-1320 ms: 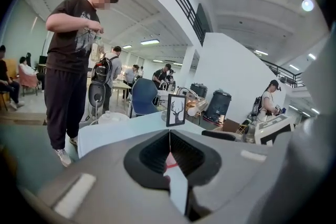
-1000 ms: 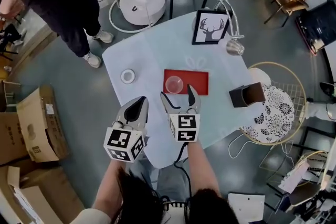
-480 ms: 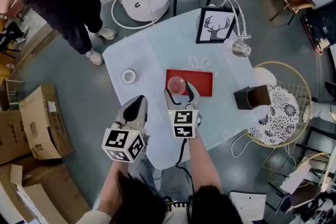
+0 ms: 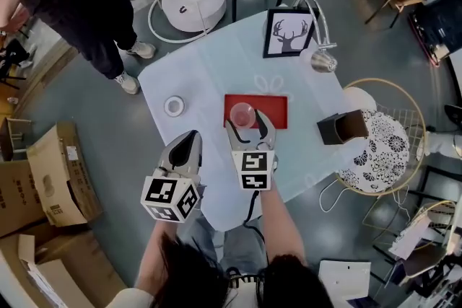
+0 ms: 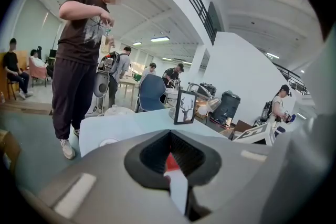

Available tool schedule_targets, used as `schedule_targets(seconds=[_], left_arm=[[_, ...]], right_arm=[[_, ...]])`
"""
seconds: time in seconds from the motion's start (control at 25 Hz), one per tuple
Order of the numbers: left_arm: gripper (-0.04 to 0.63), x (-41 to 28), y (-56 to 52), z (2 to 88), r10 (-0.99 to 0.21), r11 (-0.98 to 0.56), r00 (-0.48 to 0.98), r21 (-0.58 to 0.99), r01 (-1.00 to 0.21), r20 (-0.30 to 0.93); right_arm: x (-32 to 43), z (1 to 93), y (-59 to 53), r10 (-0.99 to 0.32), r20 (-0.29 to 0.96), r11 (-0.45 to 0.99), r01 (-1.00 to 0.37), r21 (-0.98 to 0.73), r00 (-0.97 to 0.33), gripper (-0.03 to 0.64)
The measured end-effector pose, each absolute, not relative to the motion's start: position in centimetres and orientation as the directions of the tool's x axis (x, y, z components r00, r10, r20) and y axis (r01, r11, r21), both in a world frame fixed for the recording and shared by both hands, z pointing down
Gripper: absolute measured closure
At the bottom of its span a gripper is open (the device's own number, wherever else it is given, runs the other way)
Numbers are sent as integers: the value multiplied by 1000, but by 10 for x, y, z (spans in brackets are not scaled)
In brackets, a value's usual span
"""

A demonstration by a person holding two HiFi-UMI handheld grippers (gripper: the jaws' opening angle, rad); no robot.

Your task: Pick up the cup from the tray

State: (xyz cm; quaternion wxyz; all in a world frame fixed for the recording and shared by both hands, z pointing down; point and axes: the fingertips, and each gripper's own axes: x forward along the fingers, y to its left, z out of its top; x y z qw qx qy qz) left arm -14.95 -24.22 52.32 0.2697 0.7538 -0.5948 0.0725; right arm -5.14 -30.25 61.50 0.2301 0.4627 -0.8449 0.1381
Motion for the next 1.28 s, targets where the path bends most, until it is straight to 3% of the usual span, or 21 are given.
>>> schedule_targets(seconds=[0.76,1.28], left_arm=[[595,-51,-256,513,-798,-349,462,329,-878,387],[595,-21,-261,519,-774,-381,502,349,-856,386]], right_arm=[[85,593,-285,-829,511,296,-954,52,-229,279],[130,622,-280,-827,535,233,-971,50,-171,279]])
